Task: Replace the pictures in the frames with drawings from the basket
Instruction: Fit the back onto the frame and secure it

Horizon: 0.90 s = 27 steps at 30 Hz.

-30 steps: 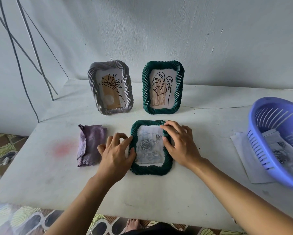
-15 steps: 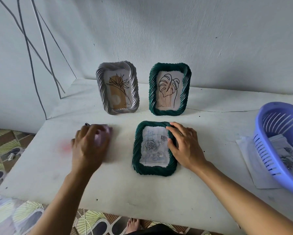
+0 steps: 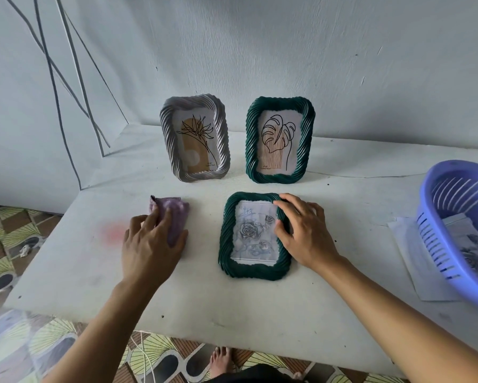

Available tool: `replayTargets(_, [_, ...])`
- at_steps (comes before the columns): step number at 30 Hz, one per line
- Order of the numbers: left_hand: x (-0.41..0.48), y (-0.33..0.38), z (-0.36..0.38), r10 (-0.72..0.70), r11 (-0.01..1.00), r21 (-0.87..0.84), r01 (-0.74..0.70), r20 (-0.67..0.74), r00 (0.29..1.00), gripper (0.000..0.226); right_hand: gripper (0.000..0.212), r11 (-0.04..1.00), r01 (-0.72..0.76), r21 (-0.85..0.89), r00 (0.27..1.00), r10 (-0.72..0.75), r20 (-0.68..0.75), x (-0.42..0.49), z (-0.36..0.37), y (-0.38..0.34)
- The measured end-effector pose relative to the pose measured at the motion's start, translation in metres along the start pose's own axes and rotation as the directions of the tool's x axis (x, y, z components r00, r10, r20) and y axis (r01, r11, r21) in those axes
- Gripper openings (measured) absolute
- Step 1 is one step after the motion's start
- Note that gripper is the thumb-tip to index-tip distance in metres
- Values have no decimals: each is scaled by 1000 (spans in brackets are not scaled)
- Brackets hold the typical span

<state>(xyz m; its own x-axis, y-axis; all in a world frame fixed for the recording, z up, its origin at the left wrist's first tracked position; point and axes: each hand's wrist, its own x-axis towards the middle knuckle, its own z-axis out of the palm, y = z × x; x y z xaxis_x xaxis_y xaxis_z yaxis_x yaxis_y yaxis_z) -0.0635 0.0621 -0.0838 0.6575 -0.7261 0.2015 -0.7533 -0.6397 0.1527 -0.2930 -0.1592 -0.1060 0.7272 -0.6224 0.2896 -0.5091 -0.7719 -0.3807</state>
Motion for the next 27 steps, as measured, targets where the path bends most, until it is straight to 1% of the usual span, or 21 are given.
replayTargets(4, [3, -2, -1, 47, 999, 13, -46, -36, 998, 53, 41, 1000, -5, 12, 1000, 5, -1, 0, 0, 1])
replayTargets(7, [6, -5, -3, 35, 998, -45, -38, -71, 997, 39, 43, 1000, -11, 22, 1000, 10, 11, 0, -1, 1])
replayTargets(10, [5, -8, -2, 52, 991, -113, -67, -127, 991, 37, 44, 999, -18, 44, 1000, 16, 27, -1, -2, 2])
replayTargets(14, [3, -13, -8, 59, 955, -276, -112, -193, 979, 30, 41, 994, -23, 104, 1000, 21, 18, -2, -3, 4])
replayTargets(17, [1, -12, -15, -34, 908, -417, -37, -160, 987, 26, 39, 981, -39, 192, 999, 44, -22, -1, -3, 5])
replayTargets(19, [-1, -6, -18, -66, 879, -477, -8, -137, 988, 26, 35, 964, -27, 265, 995, 52, -86, -1, -5, 4])
replayTargets(22, [-4, 11, -30, -14, 862, -501, -73, -169, 986, 20, 28, 948, -4, 318, 980, 67, -188, -5, -12, -4])
replayTargets(24, [-4, 25, -43, 57, 839, -520, -158, -206, 977, 23, 29, 921, 10, 388, 978, 72, -195, -5, -19, -14])
replayTargets(25, [-4, 31, -49, 119, 817, -531, -223, -223, 967, 24, 30, 908, 30, 418, 981, 54, -189, -5, -25, -21])
replayTargets(27, [-2, 43, -56, 283, 775, -512, -371, -245, 927, 23, 35, 893, 106, 437, 986, -38, -161, -2, -40, -35])
